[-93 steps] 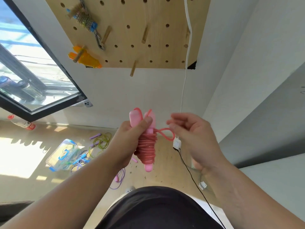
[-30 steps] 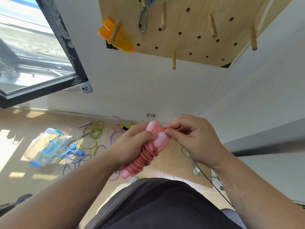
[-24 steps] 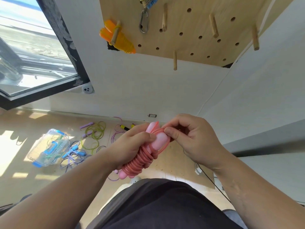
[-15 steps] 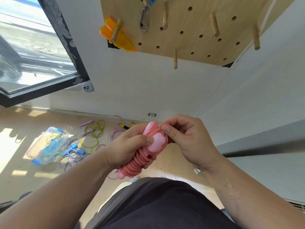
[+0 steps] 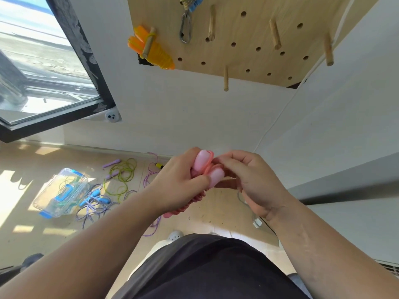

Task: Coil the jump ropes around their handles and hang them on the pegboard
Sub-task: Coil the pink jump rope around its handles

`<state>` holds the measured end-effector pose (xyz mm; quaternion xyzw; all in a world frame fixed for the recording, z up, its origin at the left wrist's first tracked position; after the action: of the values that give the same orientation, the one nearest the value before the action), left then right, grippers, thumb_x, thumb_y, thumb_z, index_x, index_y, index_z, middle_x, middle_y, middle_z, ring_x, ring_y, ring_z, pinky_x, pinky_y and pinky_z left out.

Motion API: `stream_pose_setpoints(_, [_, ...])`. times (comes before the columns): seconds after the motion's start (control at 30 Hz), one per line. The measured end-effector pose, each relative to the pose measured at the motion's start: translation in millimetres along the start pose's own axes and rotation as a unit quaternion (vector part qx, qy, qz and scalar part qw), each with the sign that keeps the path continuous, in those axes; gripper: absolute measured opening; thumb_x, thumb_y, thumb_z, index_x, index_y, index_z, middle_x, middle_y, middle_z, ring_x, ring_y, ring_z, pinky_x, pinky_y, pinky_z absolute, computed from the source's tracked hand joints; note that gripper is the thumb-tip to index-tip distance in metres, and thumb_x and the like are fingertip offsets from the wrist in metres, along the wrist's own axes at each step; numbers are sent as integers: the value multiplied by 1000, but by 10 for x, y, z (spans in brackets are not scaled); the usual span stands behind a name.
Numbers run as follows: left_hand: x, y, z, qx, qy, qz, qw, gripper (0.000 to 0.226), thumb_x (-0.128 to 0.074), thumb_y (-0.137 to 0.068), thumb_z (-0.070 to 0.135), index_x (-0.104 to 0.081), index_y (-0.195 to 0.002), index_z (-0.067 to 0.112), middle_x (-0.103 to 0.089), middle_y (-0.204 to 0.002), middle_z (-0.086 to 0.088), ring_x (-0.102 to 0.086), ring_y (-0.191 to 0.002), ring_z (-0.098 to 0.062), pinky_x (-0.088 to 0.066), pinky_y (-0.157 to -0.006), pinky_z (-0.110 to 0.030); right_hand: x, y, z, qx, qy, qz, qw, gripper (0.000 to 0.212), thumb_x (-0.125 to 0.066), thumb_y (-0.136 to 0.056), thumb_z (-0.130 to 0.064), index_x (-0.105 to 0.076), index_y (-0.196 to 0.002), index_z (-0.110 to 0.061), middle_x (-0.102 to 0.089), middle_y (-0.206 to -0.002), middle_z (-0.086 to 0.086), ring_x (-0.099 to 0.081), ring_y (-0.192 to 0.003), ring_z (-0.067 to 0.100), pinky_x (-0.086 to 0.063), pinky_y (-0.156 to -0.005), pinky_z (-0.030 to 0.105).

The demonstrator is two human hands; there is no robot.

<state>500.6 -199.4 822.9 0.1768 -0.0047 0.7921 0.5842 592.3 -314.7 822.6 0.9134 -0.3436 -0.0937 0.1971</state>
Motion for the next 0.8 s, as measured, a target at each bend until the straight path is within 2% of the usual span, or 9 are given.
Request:
stream_pose_setpoints(0.07, [13, -10, -17, -7, 0, 2, 1000, 36, -55, -68, 53, -53, -87, 23, -66, -70, -6, -69, -63, -29, -57, -56, -53, -9, 53, -11, 6, -8, 14, 1000, 21, -59, -100, -17, -73, -97, -3, -74, -91, 19, -72, -85, 28, -60, -82, 51])
stream_pose_setpoints(0.13, [-14, -23, -33, -27, 23, -1, 999, 21, -51, -81, 46, -53, -80, 26, -63, -69, 1, -66, -64, -22, -56, -63, -53, -24, 97, -65, 60, 60, 38, 996, 13, -68, -95, -18, -70, -92, -5, -74, -80, 17, -74, -81, 30, -62, -80, 48])
stream_pose_setpoints(0.23, [-47, -25, -87, -16, 51, 28, 998, 35, -41, -102, 44, -55, -79, 22, -64, -70, 4, -63, -66, -15, -56, -68, -53, -31, 107, -71, 84, 72, 62, 992, 12, -73, -91, -13, -69, -90, -2, -72, -71, 19, -74, -72, 30, -62, -80, 49])
stream_pose_setpoints(0.33, [-79, -19, -86, -9, 50, 49, 997, 41, -39, -108, 47, -57, -79, 24, -66, -72, -1, -66, -70, -24, -55, -72, -59, 12, 95, -111, 87, 84, 59, 991, 11, -73, -92, -14, -71, -90, -3, -72, -71, 17, -73, -73, 30, -61, -79, 53])
stream_pose_setpoints(0.5, [-43, -39, -25, -7, 70, 83, 994, 41, -40, -106, 49, -57, -80, 22, -65, -72, -3, -68, -69, -32, -55, -70, -62, 15, 81, -263, 147, 181, 65, 970, 18, -67, -97, -22, -74, -84, -13, -73, -68, 4, -72, -72, 24, -59, -77, 49])
stream_pose_setpoints(0.57, [-42, -45, -3, -5, 65, 91, 994, 40, -41, -108, 43, -57, -82, 18, -65, -71, 1, -67, -69, -28, -55, -70, -60, -3, 45, -281, 142, 196, 53, 969, 22, -69, -96, -25, -72, -80, -11, -73, -65, 4, -72, -68, 23, -59, -76, 50])
stream_pose_setpoints(0.67, [-16, -32, 3, -19, 33, 97, 995, 38, -42, -109, 40, -55, -83, 15, -63, -71, 5, -63, -69, -19, -54, -71, -57, -11, 14, -235, 101, 200, 20, 975, 23, -73, -92, -27, -71, -80, -9, -74, -67, 6, -72, -73, 32, -59, -74, 50])
stream_pose_setpoints(0.8, [-59, -45, -9, -30, 50, 76, 995, 38, -40, -109, 41, -54, -86, 14, -69, -73, -7, -68, -71, -28, -55, -67, -57, -24, 43, -147, 51, 197, -17, 979, 23, -75, -90, -33, -77, -87, -10, -73, -75, 17, -71, -81, 34, -58, -69, 44])
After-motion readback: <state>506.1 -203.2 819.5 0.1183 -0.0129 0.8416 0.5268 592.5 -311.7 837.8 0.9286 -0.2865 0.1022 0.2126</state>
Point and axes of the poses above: each hand's wrist, its own y-axis away from the middle knuckle, its own x-axis out of the back of the hand, z = x × y, the point moved 7 cm from there along -y, towards the middle knuckle
